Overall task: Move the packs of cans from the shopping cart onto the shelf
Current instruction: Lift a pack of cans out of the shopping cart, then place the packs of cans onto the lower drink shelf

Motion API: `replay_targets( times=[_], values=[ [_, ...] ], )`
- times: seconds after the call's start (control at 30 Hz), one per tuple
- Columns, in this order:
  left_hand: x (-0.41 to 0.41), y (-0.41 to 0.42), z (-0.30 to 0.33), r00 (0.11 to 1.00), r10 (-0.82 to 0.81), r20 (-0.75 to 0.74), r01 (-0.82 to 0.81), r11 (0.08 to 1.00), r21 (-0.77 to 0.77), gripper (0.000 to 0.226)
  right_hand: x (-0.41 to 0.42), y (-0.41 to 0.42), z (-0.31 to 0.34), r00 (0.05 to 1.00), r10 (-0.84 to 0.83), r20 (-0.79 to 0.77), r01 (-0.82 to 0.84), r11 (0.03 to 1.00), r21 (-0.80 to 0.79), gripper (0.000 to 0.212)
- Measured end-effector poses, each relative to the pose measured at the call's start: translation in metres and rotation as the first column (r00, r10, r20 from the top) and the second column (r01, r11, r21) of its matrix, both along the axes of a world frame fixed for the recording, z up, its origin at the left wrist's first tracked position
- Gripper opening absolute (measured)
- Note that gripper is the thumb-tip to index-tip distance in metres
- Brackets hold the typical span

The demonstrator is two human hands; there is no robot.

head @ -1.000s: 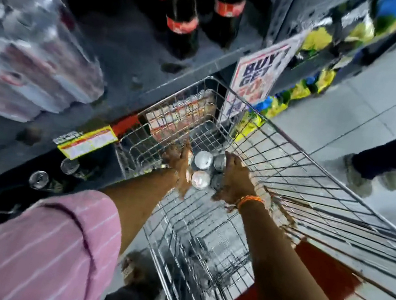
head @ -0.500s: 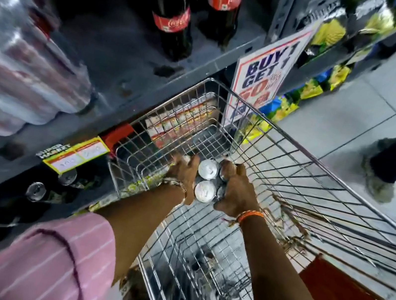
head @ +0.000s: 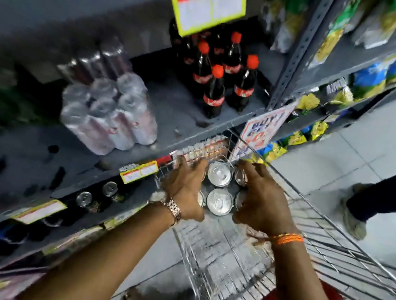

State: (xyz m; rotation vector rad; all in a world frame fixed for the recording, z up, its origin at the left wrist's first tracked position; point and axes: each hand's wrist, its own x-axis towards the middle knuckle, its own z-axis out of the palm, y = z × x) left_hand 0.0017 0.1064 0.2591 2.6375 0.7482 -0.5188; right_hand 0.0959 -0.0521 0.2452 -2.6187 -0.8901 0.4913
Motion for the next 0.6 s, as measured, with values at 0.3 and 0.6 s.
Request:
replay_targets(
  times=[0.3, 0.6],
  values=[
    [-0.113, 0.092, 0.094, 0.995, 0.075, 0.059, -0.081, 0.992, 0.097, 0.113, -0.068, 0.105, 0.083, 0.957, 0.286, 0.039, -0.289, 0.952, 0.101, 0.111],
    [-0.224, 0.202, 0.105, 0.942, 0.335, 0.011, -0.335, 0.937, 0.100, 0.111, -0.145, 0.259, 0.092, 0.823, 0.565, -0.052, -0.559, 0.824, 0.096, 0.116]
  ],
)
